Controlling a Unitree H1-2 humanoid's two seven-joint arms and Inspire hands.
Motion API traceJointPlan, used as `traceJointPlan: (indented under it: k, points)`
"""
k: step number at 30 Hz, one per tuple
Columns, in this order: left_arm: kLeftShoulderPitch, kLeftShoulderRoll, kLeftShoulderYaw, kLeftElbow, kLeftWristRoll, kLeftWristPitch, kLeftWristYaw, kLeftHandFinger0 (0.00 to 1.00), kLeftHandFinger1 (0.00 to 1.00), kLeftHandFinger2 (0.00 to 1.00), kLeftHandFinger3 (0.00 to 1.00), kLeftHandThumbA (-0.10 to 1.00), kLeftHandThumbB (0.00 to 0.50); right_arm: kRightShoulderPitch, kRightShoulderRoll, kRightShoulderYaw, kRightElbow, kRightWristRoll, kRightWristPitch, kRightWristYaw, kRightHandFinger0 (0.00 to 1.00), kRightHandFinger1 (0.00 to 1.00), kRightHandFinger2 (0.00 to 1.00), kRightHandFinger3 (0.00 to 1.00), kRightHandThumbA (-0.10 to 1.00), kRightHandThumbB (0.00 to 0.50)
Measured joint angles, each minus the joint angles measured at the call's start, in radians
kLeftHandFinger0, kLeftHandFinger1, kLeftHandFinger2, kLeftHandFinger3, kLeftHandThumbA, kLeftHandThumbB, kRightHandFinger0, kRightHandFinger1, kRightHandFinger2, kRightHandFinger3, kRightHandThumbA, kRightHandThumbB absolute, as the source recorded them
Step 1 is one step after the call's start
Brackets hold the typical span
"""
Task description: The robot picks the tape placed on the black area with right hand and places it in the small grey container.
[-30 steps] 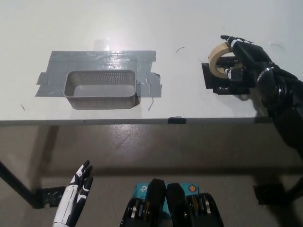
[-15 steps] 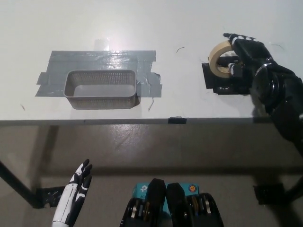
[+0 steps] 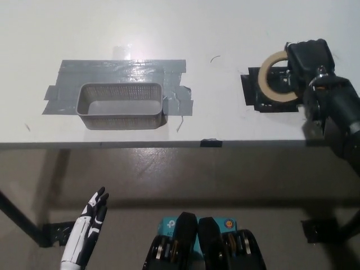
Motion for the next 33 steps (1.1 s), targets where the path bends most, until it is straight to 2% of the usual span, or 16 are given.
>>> traceJointPlan:
  k: [1, 3, 5, 6, 7, 9, 12, 14, 17, 18, 20, 25, 26, 28, 31, 33]
  points:
    - [-0.002, 0.0, 0.0, -0.001, -0.001, 0.0, -0.001, 1.0, 1.0, 1.0, 1.0, 1.0, 0.092, 0.001, 0.0, -0.004, 0.0, 0.0, -0.007, -0.012, 0.0, 0.23, 0.61, 0.28, -0.1, 0.218]
    - [-0.008, 0.0, 0.0, 0.0, -0.003, 0.0, -0.003, 1.0, 1.0, 1.0, 1.0, 1.0, 0.094, 0.003, 0.001, -0.02, -0.003, 0.002, -0.023, -0.044, 0.0, 0.25, 0.63, 0.21, -0.1, 0.234]
    - [-0.01, 0.001, 0.0, 0.001, -0.006, -0.001, -0.007, 1.0, 1.0, 1.0, 1.0, 1.0, 0.097, 0.004, 0.003, -0.048, -0.013, 0.008, -0.046, -0.073, 0.0, 0.23, 0.58, 0.51, -0.1, 0.279]
    - [-0.011, 0.001, 0.0, 0.002, -0.007, -0.002, -0.007, 1.0, 1.0, 1.0, 1.0, 1.0, 0.097, 0.004, 0.005, -0.069, -0.025, 0.015, -0.06, -0.089, 0.0, 0.19, 0.5, 0.46, -0.1, 0.253]
    - [-0.011, 0.002, 0.0, 0.002, -0.008, -0.003, -0.007, 1.0, 1.0, 1.0, 1.0, 1.0, 0.097, 0.004, 0.008, -0.09, -0.036, 0.021, -0.074, -0.105, 0.0, 0.21, 0.58, 0.35, -0.1, 0.219]
    - [-0.011, 0.002, 0.0, 0.003, -0.011, -0.004, -0.007, 1.0, 1.0, 1.0, 1.0, 1.0, 0.095, 0.004, 0.015, -0.123, -0.07, 0.032, -0.094, -0.132, 0.0, 0.38, 0.84, 0.31, -0.1, 0.186]
    - [-0.014, 0.002, 0.0, 0.005, -0.012, -0.005, -0.007, 1.0, 1.0, 1.0, 1.0, 1.0, 0.097, 0.002, 0.034, -0.152, -0.141, 0.037, -0.11, -0.148, 0.0, 0.41, 0.85, 0.26, -0.1, 0.184]
    - [-0.018, 0.002, -0.001, 0.008, -0.012, -0.006, -0.007, 1.0, 1.0, 1.0, 1.0, 1.0, 0.093, -0.005, 0.056, -0.165, -0.193, 0.037, -0.12, -0.152, 0.0, 0.41, 0.84, 0.37, -0.1, 0.172]
    - [-0.022, 0.002, -0.002, 0.012, -0.012, -0.007, -0.007, 1.0, 1.0, 1.0, 1.0, 1.0, 0.094, -0.039, 0.101, -0.164, -0.241, 0.032, -0.129, -0.157, 0.07, 0.57, 0.91, 0.58, -0.1, 0.175]
    - [-0.022, 0.002, -0.002, 0.012, -0.012, -0.007, -0.007, 1.0, 1.0, 1.0, 1.0, 1.0, 0.094, -0.054, 0.116, -0.163, -0.245, 0.031, -0.129, -0.157, 0.05, 0.57, 0.9, 0.66, -0.1, 0.178]
    - [-0.021, 0.002, -0.002, 0.012, -0.013, -0.008, -0.007, 1.0, 1.0, 1.0, 1.0, 1.0, 0.102, -0.084, 0.151, -0.164, -0.248, 0.032, -0.128, -0.157, 0.0, 0.39, 0.79, 0.68, -0.1, 0.219]
    - [-0.025, 0.001, -0.004, 0.012, -0.012, -0.008, -0.008, 1.0, 1.0, 1.0, 1.0, 1.0, 0.112, -0.163, 0.26, -0.163, -0.185, 0.033, -0.124, -0.156, 0.0, 0.44, 0.87, 0.78, -0.1, 0.17]
    - [-0.026, 0.002, -0.005, 0.011, -0.012, -0.007, -0.008, 1.0, 1.0, 1.0, 1.0, 1.0, 0.112, -0.182, 0.289, -0.158, -0.151, 0.032, -0.124, -0.157, 0.0, 0.44, 0.84, 0.72, -0.1, 0.185]
    - [-0.028, 0.002, -0.008, 0.01, -0.01, -0.007, -0.008, 1.0, 1.0, 1.0, 1.0, 1.0, 0.104, -0.204, 0.329, -0.155, -0.101, 0.033, -0.125, -0.158, 0.0, 0.31, 0.73, 0.45, -0.1, 0.215]
    - [-0.029, 0.002, -0.016, 0.01, -0.007, -0.007, -0.009, 1.0, 1.0, 1.0, 1.0, 1.0, 0.127, -0.22, 0.38, -0.153, -0.033, 0.034, -0.125, -0.156, 0.0, 0.21, 0.66, 0.41, -0.1, 0.225]
    - [-0.03, 0.002, -0.022, 0.008, -0.005, -0.006, -0.01, 1.0, 1.0, 1.0, 1.0, 1.0, 0.136, -0.223, 0.413, -0.153, 0.009, 0.036, -0.125, -0.153, 0.0, 0.15, 0.58, 0.57, -0.1, 0.218]
